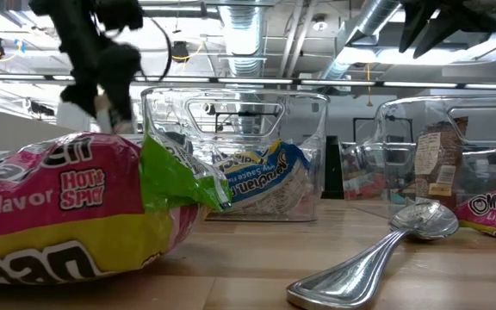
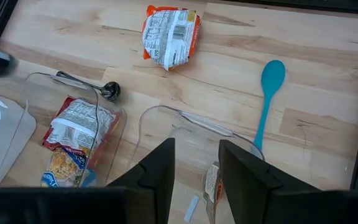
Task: Pick & Place Food Item
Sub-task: Put the gold spice bottle into the right transparent bin
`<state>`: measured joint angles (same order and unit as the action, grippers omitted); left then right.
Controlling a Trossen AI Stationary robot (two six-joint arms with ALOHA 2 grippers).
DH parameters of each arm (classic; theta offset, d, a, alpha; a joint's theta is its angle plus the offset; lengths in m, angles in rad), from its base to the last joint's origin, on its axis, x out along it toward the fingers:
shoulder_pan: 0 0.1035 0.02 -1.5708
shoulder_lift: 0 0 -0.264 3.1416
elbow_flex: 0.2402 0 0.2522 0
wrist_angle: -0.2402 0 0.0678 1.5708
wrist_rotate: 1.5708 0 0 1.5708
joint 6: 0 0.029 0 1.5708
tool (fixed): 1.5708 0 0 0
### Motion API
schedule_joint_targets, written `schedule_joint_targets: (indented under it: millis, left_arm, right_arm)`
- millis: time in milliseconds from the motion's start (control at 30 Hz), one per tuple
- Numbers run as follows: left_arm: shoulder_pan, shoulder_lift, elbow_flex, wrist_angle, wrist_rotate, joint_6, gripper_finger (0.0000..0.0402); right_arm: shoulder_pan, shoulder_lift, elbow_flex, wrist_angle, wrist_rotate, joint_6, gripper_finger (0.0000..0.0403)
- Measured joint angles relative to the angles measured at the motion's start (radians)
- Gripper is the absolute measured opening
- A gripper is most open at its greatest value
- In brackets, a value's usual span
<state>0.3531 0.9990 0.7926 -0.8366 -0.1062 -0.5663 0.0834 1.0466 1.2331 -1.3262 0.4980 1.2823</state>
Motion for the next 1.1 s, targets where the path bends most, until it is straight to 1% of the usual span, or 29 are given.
schedule_joint_targets:
  millis: [100,233,333,400,500,567,633,867,967,1100]
  left_arm:
    - [0.0,-0.046,0.045,-0.001,-0.001,-0.01,0.0285]
    - [0.0,-0.09,0.101,0.011,0.003,-0.072,0.0285]
    - [0.0,-0.11,0.136,0.039,0.041,-0.132,0.0285]
    - [0.0,-0.116,0.149,0.073,0.088,-0.178,0.0285]
    - [0.0,-0.116,0.152,0.164,0.207,-0.226,0.0285]
    - [0.0,-0.113,0.152,0.226,0.278,-0.228,0.0285]
    - [-0.003,-0.101,0.153,0.283,0.323,-0.231,0.0285]
    - [-0.038,-0.033,0.153,0.334,0.325,-0.263,0.0285]
    - [-0.069,0.016,0.153,0.362,0.326,-0.265,0.0285]
    - [-0.115,0.086,0.153,0.45,0.328,-0.264,0.0285]
  right_arm:
    - [0.0,0.0,0.0,0.001,0.0,0.0,0.0119]
    - [0.0,0.0,0.0,0.002,0.0,0.0,0.0119]
    - [0.0,0.0,0.0,0.003,0.0,0.0,0.0119]
    - [0.0,0.0,0.0,0.003,0.0,0.0,0.0119]
    - [0.0,0.0,0.0,0.003,0.0,0.0,0.0119]
    - [0.0,0.0,0.0,0.003,0.0,0.0,0.0119]
    - [0.0,0.0,0.0,0.003,0.0,-0.001,0.0119]
    - [0.0,0.0,0.0,0.018,0.0,-0.038,0.0119]
    - [0.0,0.0,0.0,0.082,0.0,-0.108,0.0119]
    - [0.0,0.0,0.0,0.22,-0.003,-0.257,0.0119]
